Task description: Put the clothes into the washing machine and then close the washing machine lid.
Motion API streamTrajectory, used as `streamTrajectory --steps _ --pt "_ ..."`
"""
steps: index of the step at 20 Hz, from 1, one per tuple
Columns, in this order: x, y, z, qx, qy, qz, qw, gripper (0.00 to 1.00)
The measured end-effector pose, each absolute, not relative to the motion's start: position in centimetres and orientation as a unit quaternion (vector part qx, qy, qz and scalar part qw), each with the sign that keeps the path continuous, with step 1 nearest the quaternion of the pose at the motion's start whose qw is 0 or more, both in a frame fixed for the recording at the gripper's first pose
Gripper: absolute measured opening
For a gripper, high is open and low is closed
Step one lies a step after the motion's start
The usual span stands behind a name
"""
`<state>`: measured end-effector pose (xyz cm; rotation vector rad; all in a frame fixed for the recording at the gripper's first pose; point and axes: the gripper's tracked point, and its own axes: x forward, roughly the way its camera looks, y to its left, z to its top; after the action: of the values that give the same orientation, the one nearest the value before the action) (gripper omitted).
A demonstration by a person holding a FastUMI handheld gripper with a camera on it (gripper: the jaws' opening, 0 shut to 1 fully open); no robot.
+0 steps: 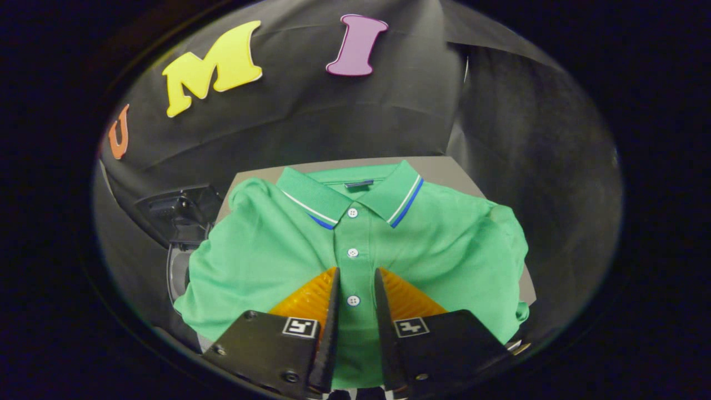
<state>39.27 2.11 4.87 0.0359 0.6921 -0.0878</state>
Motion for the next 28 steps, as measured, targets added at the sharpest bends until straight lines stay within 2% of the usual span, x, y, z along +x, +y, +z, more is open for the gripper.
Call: streamTrajectory --steps 1,2,4,6,9,15,28 --pt "39.5 2.1 5.4 0.016 0.34 -0.043 0.939 0.33" --pt "39.6 2.2 4.9 0.018 0.339 -0.043 0.94 0.2" --pt "39.8 2.0 4.6 0.017 0.334 -0.033 0.942 0.09" --pt "39.7 2.0 4.8 0.014 0.329 -0.022 0.944 0.07" --pt "39.5 2.4 5.3 0.038 0.31 -0.005 0.95 0.05" --pt "36.7 3.6 11.0 0.037 0.227 0.035 0.973 0.05" --pt "27.4 13.9 25.0 0.063 0.071 0.141 0.985 0.05"
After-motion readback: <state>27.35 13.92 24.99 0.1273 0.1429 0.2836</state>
